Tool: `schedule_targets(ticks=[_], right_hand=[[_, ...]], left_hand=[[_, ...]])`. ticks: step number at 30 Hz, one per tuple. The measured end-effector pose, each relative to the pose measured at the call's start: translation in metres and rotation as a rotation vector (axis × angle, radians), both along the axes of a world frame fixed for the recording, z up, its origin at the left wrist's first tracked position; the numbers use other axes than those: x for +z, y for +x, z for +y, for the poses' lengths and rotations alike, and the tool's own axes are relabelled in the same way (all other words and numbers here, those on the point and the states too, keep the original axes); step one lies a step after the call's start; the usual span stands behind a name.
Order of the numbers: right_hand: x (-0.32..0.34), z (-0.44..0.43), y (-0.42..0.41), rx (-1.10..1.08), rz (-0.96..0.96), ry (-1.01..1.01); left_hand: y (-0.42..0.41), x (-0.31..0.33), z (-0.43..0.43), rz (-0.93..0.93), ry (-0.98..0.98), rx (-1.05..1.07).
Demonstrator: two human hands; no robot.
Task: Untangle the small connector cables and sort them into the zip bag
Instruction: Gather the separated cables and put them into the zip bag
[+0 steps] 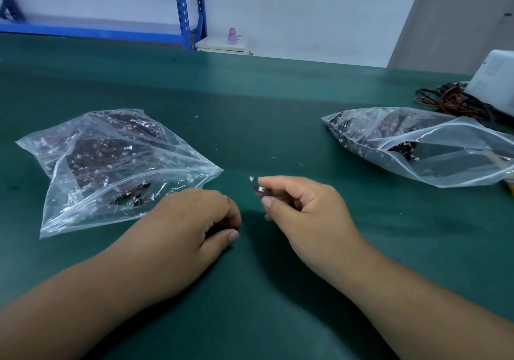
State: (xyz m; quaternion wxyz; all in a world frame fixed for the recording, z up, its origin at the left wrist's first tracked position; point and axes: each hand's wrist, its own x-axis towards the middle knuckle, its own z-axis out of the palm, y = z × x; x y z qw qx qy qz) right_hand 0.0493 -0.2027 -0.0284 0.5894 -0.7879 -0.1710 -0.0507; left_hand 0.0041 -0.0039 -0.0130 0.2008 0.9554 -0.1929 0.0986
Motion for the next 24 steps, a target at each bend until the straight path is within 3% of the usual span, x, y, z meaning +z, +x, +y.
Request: schedule_targets(ticks=[10,17,24], right_hand=[[-0.0033,-0.0012,-0.0016,0.033,-0.119,-0.178],[0.0013,0.0005,-0.0086,0.262,-0.261,-0.412],[0.0018,0.0005,-0.0056,0.229,-0.231,-0.37]], left_hand=[[-0.0018,0.0002,-0.0004,0.012,-0.057,0.042],[-0.0026,0.0019,-0.0021,-0.029,-0.087,0.01],[-0.0005,0.004,-0.0019,0.003,-0.07,0.036]])
